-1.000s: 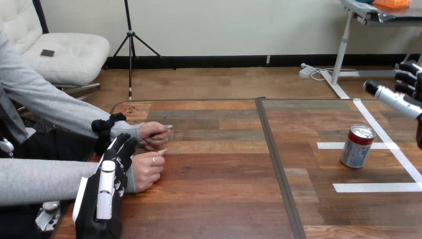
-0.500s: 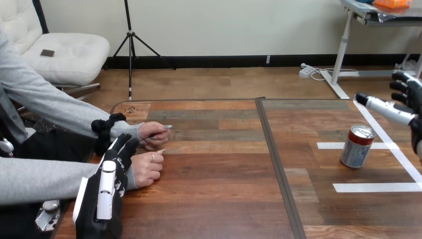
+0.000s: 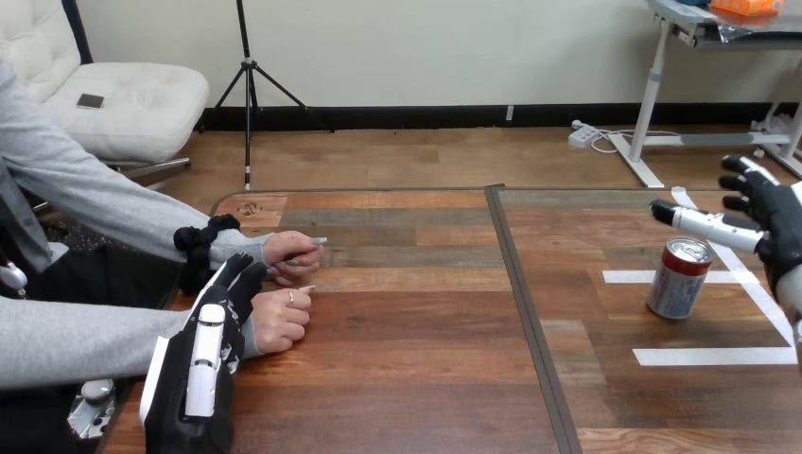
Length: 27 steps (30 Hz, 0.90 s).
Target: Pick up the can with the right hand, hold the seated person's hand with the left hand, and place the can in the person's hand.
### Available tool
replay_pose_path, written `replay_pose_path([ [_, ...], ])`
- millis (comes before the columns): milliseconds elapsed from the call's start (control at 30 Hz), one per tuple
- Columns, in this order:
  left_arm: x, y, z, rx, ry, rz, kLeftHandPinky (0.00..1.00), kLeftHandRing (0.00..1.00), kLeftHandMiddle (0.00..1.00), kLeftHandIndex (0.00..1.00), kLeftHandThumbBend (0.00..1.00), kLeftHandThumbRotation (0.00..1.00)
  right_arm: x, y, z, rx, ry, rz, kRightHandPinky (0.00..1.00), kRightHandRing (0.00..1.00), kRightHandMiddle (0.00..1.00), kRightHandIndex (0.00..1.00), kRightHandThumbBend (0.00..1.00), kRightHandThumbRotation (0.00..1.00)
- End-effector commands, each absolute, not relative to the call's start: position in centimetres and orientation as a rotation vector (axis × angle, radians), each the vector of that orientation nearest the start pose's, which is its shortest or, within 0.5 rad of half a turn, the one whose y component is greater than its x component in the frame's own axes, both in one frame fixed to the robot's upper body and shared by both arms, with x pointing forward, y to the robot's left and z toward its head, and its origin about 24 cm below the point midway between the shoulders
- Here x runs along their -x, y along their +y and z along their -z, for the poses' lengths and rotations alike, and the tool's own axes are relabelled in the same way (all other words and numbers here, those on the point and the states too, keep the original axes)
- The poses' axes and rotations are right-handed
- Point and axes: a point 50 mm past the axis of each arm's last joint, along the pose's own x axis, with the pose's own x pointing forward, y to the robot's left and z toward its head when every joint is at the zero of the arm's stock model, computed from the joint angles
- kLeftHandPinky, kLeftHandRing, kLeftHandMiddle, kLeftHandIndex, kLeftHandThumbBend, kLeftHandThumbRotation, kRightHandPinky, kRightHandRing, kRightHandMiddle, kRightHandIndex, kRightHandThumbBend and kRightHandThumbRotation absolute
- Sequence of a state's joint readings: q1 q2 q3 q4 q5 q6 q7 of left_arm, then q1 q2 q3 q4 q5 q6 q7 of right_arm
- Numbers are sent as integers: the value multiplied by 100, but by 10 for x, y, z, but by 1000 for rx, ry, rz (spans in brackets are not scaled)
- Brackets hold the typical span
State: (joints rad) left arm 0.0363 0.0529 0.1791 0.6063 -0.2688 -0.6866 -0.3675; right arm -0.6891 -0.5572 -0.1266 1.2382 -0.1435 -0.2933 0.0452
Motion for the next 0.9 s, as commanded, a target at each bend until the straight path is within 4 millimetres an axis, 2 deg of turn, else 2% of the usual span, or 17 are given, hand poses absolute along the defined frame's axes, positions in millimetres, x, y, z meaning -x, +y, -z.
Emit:
replay_pose_path([
  [0, -227, 199, 13, 131, -187, 37, 97, 92, 87, 88, 28, 95, -340, -320, -68, 514, 215, 222, 77, 89, 91, 93, 100, 32],
  [367, -227, 200, 14, 118, -195, 42, 96, 91, 86, 85, 30, 94, -338, -315, -59, 514, 259, 191, 77, 90, 93, 94, 100, 29],
  [667, -227, 200, 15, 117, -190, 37, 95, 90, 85, 84, 33, 94, -338, -312, -55, 538, 288, 178, 81, 92, 94, 95, 100, 29],
  [867, -227, 200, 15, 117, -192, 36, 95, 90, 85, 84, 34, 94, -338, -311, -53, 573, 307, 174, 76, 90, 92, 94, 100, 29],
])
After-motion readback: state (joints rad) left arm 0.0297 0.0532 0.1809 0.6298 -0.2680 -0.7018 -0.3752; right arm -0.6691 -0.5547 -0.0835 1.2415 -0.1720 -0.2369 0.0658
